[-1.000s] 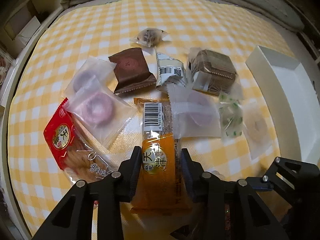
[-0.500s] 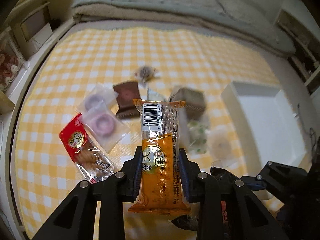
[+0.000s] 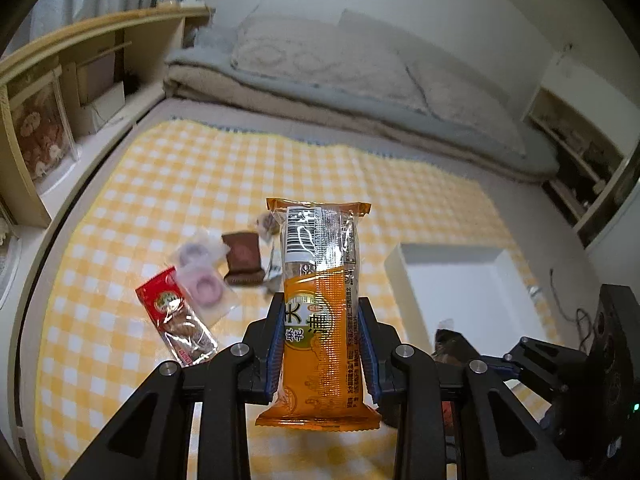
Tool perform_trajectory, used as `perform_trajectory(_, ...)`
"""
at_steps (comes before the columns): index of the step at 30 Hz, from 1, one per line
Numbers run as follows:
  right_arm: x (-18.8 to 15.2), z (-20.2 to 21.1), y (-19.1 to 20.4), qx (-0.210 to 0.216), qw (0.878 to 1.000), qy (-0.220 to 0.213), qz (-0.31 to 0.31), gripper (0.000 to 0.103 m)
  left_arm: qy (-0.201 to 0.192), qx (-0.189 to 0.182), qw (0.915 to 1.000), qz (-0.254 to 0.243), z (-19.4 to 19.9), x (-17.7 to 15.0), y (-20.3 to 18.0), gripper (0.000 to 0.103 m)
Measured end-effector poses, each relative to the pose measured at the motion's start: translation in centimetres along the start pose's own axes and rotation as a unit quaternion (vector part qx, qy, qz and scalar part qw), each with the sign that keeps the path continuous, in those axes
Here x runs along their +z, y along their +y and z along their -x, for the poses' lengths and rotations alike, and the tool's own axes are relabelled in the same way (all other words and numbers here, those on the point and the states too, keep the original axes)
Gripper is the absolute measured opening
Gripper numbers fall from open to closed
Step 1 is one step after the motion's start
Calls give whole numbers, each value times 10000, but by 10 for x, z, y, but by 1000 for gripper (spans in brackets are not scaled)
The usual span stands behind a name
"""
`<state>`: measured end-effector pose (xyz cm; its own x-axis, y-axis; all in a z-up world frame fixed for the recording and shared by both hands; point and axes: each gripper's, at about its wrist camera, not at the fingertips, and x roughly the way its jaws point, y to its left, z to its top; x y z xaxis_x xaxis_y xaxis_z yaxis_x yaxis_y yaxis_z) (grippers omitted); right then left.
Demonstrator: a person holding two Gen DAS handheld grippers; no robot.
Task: Organize snacks
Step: 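Carry both snacks into the white tray and open both tools to release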
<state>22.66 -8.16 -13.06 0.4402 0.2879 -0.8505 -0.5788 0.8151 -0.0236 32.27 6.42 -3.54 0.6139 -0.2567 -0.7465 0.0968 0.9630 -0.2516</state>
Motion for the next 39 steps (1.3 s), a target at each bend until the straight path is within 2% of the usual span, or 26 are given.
perform_trajectory(4, 0, 28, -8, -259, 9993, -184, -214, 66, -182, -179, 9997, 45, 23, -5, -10, 32)
perform_trajectory(9, -6, 69, -26, -631, 9958, -458, -479, 66, -262, -233, 9994, -8, 40, -13, -28, 32)
perform_trajectory(16, -18, 119, -55, -925, 9873, -870, -950, 66, -348, -350, 9986, -205, 45, -17, -77, 32)
perform_trajectory(19, -27, 137, -68, -1040, 9828, -997, -1152, 66, -385, -567, 9975, -168, 44, -19, -97, 32)
perform_trajectory(26, -53, 166, -114, -1440, 9659, -1094, -1855, 66, -205, -770, 9961, -371, 13, -20, -138, 32)
perform_trajectory(32, -74, 178, -151, -1765, 9513, -1086, -2283, 66, -28, -968, 9951, -211, -25, -19, -162, 33)
perform_trajectory(39, -108, 175, -191, -1957, 9387, -778, -2728, 66, 330, -1019, 9942, 82, -85, -35, -178, 33)
